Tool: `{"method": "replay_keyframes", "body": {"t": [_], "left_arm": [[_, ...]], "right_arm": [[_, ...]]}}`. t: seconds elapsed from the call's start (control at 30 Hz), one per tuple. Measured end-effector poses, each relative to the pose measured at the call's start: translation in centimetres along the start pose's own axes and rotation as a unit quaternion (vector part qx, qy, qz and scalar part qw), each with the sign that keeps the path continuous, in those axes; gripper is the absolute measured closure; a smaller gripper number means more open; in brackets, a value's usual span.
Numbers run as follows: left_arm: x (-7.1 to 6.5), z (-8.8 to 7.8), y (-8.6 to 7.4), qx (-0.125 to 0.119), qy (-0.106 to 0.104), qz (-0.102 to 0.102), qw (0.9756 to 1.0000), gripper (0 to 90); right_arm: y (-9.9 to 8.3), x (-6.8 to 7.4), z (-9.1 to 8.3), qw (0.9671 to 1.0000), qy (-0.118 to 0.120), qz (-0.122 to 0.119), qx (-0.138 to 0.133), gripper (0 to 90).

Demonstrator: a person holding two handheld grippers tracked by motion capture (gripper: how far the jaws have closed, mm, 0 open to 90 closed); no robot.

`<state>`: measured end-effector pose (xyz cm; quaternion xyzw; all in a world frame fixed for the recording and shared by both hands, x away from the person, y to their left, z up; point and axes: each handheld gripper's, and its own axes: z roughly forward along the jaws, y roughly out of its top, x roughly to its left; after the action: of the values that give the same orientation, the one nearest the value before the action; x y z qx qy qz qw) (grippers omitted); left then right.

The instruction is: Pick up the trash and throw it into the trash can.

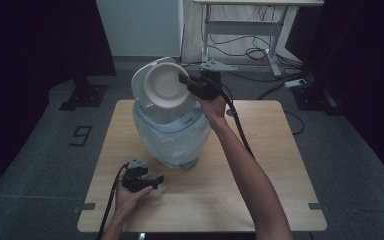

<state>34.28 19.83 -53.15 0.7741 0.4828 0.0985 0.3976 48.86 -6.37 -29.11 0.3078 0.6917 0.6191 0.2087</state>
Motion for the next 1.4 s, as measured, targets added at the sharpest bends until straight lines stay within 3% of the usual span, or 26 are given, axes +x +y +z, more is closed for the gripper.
{"method": "replay_keyframes", "body": {"t": [0.13,0.17,0.2,0.23,0.27,0.3,0.4,0.5,0.53,0.6,0.63,0.7,0.73,0.77,0.87,0.9,0.93,1.0,1.07,1.2,1.27,1.3,1.33,1.4], "left_arm": [[0.0,0.0,0.0,0.000,0.001,-0.001,1.0000,18.7],[0.0,0.0,0.0,0.001,0.001,0.000,1.0000,18.7],[0.0,0.0,0.0,0.000,0.001,-0.001,1.0000,18.7],[0.0,0.0,0.0,0.000,0.001,-0.001,1.0000,18.8],[0.0,0.1,0.0,0.000,0.001,-0.001,1.0000,18.8],[0.0,0.1,0.1,0.000,0.000,-0.001,1.0000,18.8],[-0.2,0.2,0.1,0.002,-0.001,0.004,1.0000,18.8],[-0.2,0.1,0.0,0.002,0.006,0.005,1.0000,18.7],[-0.2,0.1,0.0,0.002,0.006,0.005,1.0000,18.8],[0.0,0.0,0.1,0.000,0.008,0.003,1.0000,18.8],[0.0,-0.1,0.1,-0.001,0.010,0.003,0.9999,18.8],[0.0,-0.1,0.1,-0.002,0.013,0.002,0.9999,18.8],[0.0,-0.1,0.1,-0.004,0.015,0.000,0.9999,18.8],[0.0,-0.1,0.1,-0.004,0.015,0.000,0.9999,18.8],[0.0,-0.2,0.1,-0.004,0.018,0.000,0.9998,18.9],[0.0,-0.2,0.1,-0.004,0.018,0.000,0.9998,18.9],[0.0,-0.2,0.1,-0.004,0.018,0.001,0.9998,18.9],[-0.1,-0.2,0.1,-0.003,0.018,0.001,0.9998,18.9],[-0.1,-0.2,0.1,-0.004,0.018,0.002,0.9998,19.0],[-0.1,-0.3,0.1,-0.010,0.016,0.000,0.9998,19.1],[-0.1,-0.3,0.2,-0.017,0.011,-0.004,0.9998,19.0],[-0.1,-0.3,0.2,-0.017,0.011,-0.004,0.9998,19.0],[-0.1,-0.4,0.2,-0.018,0.010,-0.004,0.9998,19.1],[0.0,-0.4,0.2,-0.019,0.009,-0.006,0.9998,19.1]], "right_arm": [[-0.1,0.0,0.3,1.0000,-0.001,-0.004,0.000,78.8],[-0.2,0.1,0.8,0.9999,-0.003,-0.006,0.011,52.0],[-0.3,0.1,1.2,0.9993,0.001,0.001,0.037,41.7],[-0.3,0.1,1.2,0.9993,0.001,0.001,0.037,41.7],[-0.4,0.2,1.5,0.9979,-0.001,0.004,0.065,38.9],[-0.7,0.4,1.3,0.9970,-0.016,-0.016,0.074,36.1],[-0.8,0.4,0.4,0.9981,-0.014,-0.009,0.060,35.0],[-0.8,0.0,-2.1,0.9989,-0.013,0.000,0.045,34.5],[-0.8,0.0,-2.1,0.9989,-0.013,0.000,0.045,34.5],[-1.0,-0.5,-4.5,0.9993,-0.013,0.006,0.035,35.2],[-1.0,-0.5,-4.5,0.9993,-0.013,0.006,0.035,35.2],[-1.3,-0.9,-6.2,0.9995,-0.012,0.009,0.028,35.8],[-1.7,-1.3,-7.8,0.9995,-0.015,0.011,0.024,35.8],[-1.7,-1.3,-7.8,0.9995,-0.015,0.011,0.024,35.8],[-2.7,-1.9,-10.9,0.9994,-0.020,0.016,0.022,36.8],[-2.7,-1.9,-10.9,0.9994,-0.020,0.016,0.022,36.8],[-3.5,-2.1,-12.4,0.9994,-0.024,0.015,0.021,36.9],[-3.8,-2.1,-12.9,0.9993,-0.025,0.016,0.022,36.9],[-5.6,-2.5,-15.0,0.9992,-0.027,0.021,0.020,36.9],[-7.6,-3.0,-16.9,0.9987,-0.038,0.023,0.022,36.6],[-9.9,-3.6,-18.7,0.9978,-0.053,0.034,0.022,36.6],[-9.9,-3.6,-18.7,0.9978,-0.053,0.034,0.022,36.6],[-11.5,-4.1,-19.8,0.9970,-0.061,0.042,0.022,36.7],[-12.2,-4.2,-20.2,0.9966,-0.064,0.047,0.022,36.7]]}}
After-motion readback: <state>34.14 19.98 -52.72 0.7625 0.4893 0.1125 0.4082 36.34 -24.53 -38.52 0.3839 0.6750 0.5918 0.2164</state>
